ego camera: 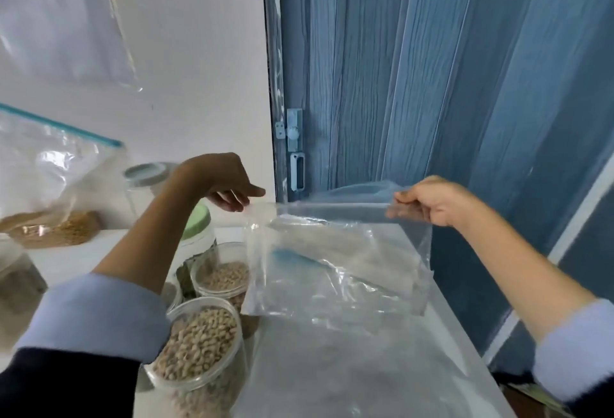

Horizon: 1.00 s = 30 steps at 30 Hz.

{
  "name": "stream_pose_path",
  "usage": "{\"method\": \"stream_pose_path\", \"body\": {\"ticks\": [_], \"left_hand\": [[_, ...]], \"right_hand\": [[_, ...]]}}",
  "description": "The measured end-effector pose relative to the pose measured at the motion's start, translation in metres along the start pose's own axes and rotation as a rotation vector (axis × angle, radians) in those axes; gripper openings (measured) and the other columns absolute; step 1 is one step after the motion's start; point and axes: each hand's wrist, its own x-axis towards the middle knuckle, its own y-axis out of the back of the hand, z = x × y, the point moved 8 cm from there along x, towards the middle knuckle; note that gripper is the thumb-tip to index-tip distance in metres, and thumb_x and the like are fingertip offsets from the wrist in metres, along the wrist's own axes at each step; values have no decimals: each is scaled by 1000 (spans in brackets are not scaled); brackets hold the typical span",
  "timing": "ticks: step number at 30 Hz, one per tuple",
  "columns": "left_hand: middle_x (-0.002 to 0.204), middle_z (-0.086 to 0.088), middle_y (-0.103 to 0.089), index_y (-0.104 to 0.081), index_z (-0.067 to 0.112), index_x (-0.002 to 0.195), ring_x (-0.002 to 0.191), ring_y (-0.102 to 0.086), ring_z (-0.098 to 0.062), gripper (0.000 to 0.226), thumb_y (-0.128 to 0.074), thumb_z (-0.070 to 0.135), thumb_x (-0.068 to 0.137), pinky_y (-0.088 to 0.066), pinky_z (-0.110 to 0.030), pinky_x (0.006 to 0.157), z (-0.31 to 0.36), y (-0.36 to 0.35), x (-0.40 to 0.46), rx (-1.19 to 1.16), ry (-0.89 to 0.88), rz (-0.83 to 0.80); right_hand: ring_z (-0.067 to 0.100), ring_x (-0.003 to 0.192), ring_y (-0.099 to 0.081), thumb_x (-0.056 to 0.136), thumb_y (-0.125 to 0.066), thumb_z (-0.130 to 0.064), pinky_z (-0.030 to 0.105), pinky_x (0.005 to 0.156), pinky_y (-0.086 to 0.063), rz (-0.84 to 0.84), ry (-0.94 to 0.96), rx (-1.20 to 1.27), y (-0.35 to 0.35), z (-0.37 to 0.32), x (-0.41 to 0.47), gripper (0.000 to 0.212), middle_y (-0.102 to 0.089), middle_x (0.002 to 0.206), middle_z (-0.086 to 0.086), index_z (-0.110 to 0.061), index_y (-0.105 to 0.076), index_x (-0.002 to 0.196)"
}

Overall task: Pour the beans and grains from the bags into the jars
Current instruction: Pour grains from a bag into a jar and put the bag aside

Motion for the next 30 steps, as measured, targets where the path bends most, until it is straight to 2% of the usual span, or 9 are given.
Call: {"method": "stream_pose_path", "body": {"ticks": [4,8,12,16,19,22,25,27,30], "left_hand": [[97,-19,-64,-54,-3,97,68,-61,-25,39,-57,36,92,-50,-29,57,26,-1,10,103,-61,181],[105,-24,-64,-56,1,88,78,-58,-28,41,-51,41,95,-53,-35,71,54,-60,13,294,-165,80],[134,-22,-48,-51,-1,122,122,-45,-35,54,-44,46,97,-38,-38,99,51,-145,13,497,-176,-33],[150,-14,-24,-31,11,142,137,-25,-34,65,-44,54,94,-27,-49,108,34,-199,11,520,-62,-3],[155,-13,-12,-18,12,147,141,-12,-37,75,-42,58,92,-20,-55,110,17,-226,10,539,-50,-55],[158,-11,11,0,13,150,144,6,-39,80,-39,55,94,-8,-60,112,-2,-246,8,578,-67,-117],[156,-11,20,10,12,149,143,14,-39,75,-36,43,99,-2,-62,112,-21,-260,3,591,-96,-150],[155,-13,24,14,10,148,143,17,-39,68,-29,33,102,-1,-62,113,-32,-271,-1,638,-115,-153],[156,-14,20,11,11,149,143,15,-38,61,-20,34,102,1,-60,112,-36,-277,-3,622,-131,-87]], "right_hand": [[34,48,-67,95,-49,2,27,37,-52,-49,-113,-72,-7,35,3,21,-65,59,27,15,-46,112],[37,49,-66,99,-46,-5,29,37,-52,-132,-211,-182,-19,73,1,18,-65,63,31,7,-43,111],[13,30,-54,101,-44,-16,12,31,-32,-206,-203,-534,-26,95,-6,25,-62,45,6,2,-51,86],[10,29,-52,99,-48,-16,11,30,-26,-267,-133,-639,-40,105,-9,31,-60,47,2,-7,-48,70],[15,43,-59,98,-48,-20,14,39,-33,-285,-80,-761,-45,110,-3,24,-63,63,6,-6,-55,80],[21,54,-54,98,-47,-30,21,48,-40,-253,-37,-982,-41,103,1,28,-63,72,8,-7,-58,85],[19,66,-52,94,-42,-6,24,57,-41,-153,87,-1100,-37,85,6,22,-59,83,7,-12,-61,85],[22,88,-50,87,-34,6,26,69,-42,-112,141,-1184,-38,82,8,37,-50,100,4,-16,-62,98],[29,107,-43,83,-35,6,36,81,-43,-202,94,-1302,-47,101,8,38,-38,116,7,-12,-41,116]]}}
